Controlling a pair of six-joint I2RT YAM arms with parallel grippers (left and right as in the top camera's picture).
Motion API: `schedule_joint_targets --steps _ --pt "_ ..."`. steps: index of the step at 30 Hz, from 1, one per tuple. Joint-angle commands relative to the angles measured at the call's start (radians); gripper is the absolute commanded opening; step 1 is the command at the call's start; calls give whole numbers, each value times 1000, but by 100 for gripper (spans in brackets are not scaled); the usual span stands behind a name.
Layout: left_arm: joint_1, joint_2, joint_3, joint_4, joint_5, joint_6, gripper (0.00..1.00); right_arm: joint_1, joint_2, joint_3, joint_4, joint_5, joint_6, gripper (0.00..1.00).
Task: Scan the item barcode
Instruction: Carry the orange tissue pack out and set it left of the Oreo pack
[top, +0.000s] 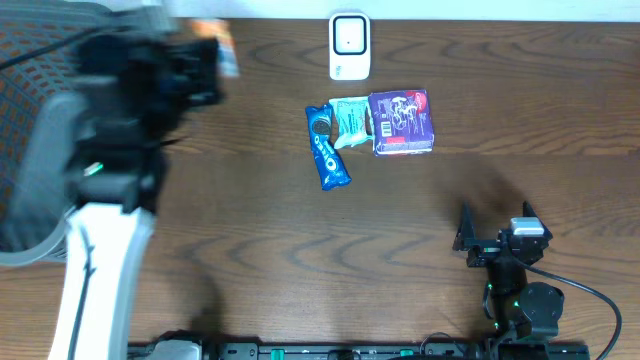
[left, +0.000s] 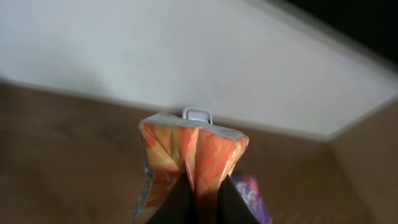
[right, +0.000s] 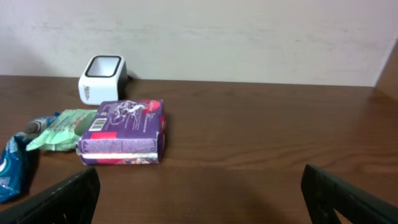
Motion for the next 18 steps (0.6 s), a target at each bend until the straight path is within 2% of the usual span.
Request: schedule_joint_targets --steps 1,8,12,13,14,17,18 --pt "-133 133 2 -18 -196 29 7 6 -6 -2 -4 -3 14 99" --pt "-264 435 2 -16 -478 27 7 6 -6 -2 -4 -3 14 99" --pt "-287 576 2 -10 -492 3 7 6 -6 -2 -4 -3 14 99" --pt "-293 607 2 -10 -492 -27 15 6 -6 -2 -4 -3 14 99" --pt "-298 623 2 -11 -491 -49 31 6 -6 -2 -4 -3 14 99" --pt "-308 634 2 -13 -492 -63 57 6 -6 -2 -4 -3 14 99" --pt "-309 624 3 -13 -492 -63 69 6 -6 -2 -4 -3 14 99"
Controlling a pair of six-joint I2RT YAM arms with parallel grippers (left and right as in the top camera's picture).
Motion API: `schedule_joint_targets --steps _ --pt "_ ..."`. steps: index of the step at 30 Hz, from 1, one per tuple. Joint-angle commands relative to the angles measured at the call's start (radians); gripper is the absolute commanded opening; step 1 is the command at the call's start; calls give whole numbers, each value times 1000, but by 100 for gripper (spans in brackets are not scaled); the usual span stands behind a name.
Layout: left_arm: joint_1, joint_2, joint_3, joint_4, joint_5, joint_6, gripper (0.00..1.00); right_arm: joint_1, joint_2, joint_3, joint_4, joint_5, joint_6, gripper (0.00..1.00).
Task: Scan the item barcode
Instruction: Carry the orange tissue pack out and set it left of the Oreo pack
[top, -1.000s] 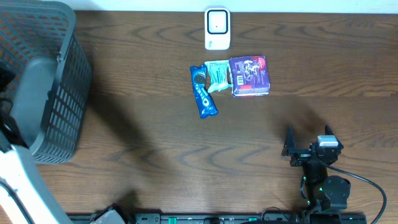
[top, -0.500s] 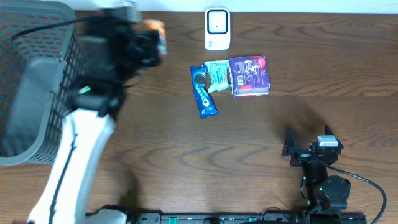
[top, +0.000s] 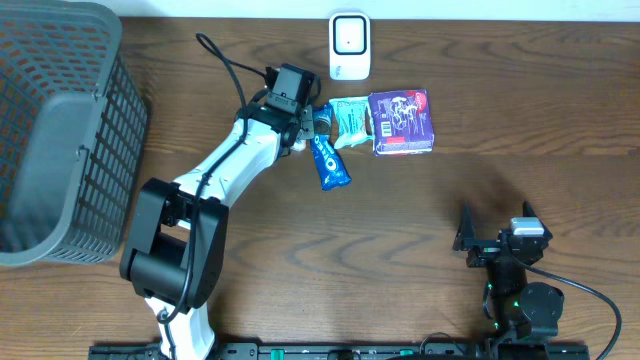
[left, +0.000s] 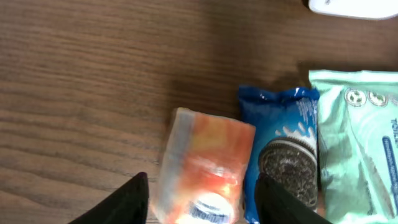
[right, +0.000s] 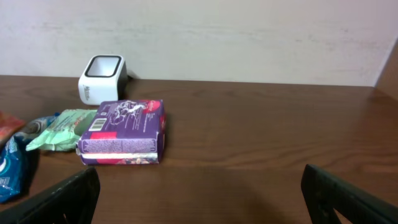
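Note:
The orange snack packet (left: 205, 168) lies flat on the brown table, touching the left side of the blue Oreo pack (left: 289, 162). My left gripper (left: 202, 205) is just above the packet, its fingers spread wide on either side and not pressing it. From overhead the left gripper (top: 297, 125) covers the packet beside the Oreo pack (top: 328, 160). The white barcode scanner (top: 349, 45) stands at the table's back edge. My right gripper (top: 496, 222) rests open at the front right, nothing between its fingers (right: 62, 199).
A green packet (top: 350, 118) and a purple box (top: 402, 122) lie right of the Oreo pack, just in front of the scanner. A grey mesh basket (top: 60, 130) fills the table's left end. The wall runs behind the scanner (right: 102, 78).
My left gripper, then shut on the orange packet high at the left near the basket, is now low beside the Oreo pack and open, with the packet lying on the table. The right arm is unmoved.

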Motion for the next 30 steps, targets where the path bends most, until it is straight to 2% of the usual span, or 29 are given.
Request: schedule_joint_targets --steps 1,6,7,8,9,16,23,30 --pt "-9 -28 4 2 -32 -24 73 6 -6 -2 -4 -3 14 99" --pt "0 -176 4 -39 -33 -24 81 6 -6 -2 -4 -3 14 99" --pt "5 -222 4 -58 -33 -20 86 6 -6 -2 -4 -3 14 99" --pt "11 -256 4 -79 -33 -20 96 6 -6 -2 -4 -3 14 99" --pt "21 -298 4 -109 -33 -20 98 6 -6 -2 -4 -3 14 99" --pt "105 -486 4 -392 -33 -20 98 6 -6 -2 -4 -3 14 99" --pt "116 -496 3 -656 -33 -20 98 6 -6 -2 -4 -3 14 99" --pt "116 -496 3 -690 -32 -21 98 6 -6 -2 -4 -3 14 99"
